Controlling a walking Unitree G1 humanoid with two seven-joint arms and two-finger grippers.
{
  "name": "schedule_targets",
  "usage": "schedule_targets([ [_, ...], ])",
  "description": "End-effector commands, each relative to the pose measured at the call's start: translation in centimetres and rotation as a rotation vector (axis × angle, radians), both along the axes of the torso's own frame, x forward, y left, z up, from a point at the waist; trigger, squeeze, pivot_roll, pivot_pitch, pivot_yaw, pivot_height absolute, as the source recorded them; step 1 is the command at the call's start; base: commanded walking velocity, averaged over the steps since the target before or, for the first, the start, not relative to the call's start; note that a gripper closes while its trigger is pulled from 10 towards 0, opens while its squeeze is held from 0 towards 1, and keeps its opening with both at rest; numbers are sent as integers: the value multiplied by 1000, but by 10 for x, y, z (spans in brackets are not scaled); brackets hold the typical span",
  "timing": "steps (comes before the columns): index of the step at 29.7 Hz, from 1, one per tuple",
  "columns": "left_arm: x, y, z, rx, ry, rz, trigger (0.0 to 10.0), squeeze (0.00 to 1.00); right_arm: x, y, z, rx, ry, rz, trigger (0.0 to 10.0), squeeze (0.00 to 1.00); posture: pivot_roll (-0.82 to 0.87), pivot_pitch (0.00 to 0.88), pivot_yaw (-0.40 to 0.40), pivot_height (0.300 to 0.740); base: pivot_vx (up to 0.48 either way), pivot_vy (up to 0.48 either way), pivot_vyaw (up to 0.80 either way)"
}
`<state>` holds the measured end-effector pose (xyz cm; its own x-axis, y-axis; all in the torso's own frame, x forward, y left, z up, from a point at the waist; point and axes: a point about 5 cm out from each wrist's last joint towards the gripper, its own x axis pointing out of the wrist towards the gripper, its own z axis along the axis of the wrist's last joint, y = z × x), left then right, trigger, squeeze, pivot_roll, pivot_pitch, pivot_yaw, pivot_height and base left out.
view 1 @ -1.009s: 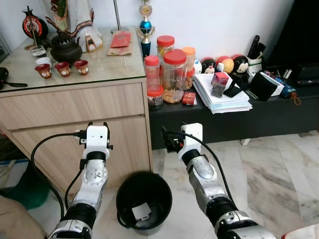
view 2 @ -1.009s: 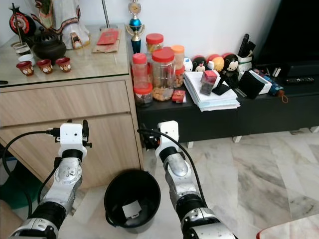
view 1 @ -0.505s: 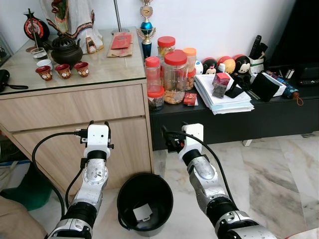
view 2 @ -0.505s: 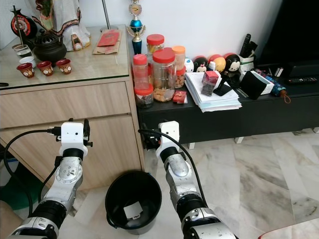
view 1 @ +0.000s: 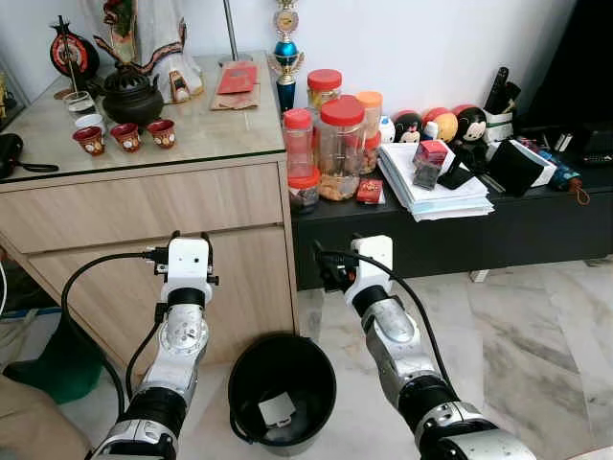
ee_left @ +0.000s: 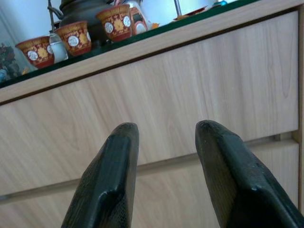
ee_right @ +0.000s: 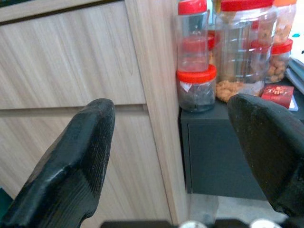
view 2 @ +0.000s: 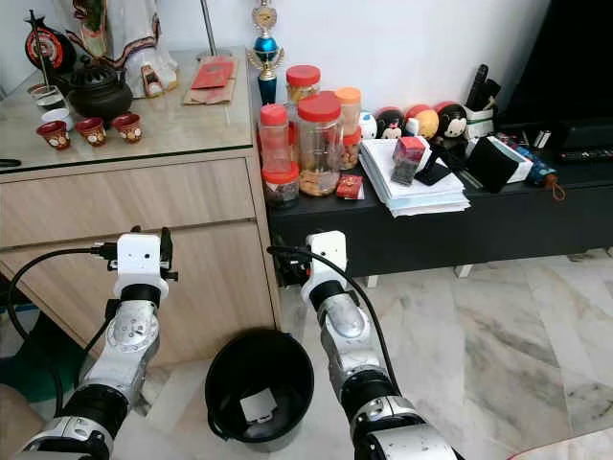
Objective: Picking trash to rubbish bin
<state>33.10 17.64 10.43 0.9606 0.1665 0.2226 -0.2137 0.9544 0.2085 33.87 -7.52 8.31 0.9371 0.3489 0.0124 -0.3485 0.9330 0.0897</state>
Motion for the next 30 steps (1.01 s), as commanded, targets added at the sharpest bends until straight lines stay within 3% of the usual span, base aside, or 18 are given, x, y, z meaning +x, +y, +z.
schedule_targets([
  [1, 2, 1, 1, -3, 9, 8, 10000, 0, 0, 2, 1, 6, 1, 2, 10000, 0, 29, 0, 27, 740, -266, 0, 0],
  [30, 2, -2, 0, -13, 12, 11, 10000, 0, 3, 2, 3, 6, -5, 9, 10000, 0, 30, 0, 8, 740, -251, 0, 0],
])
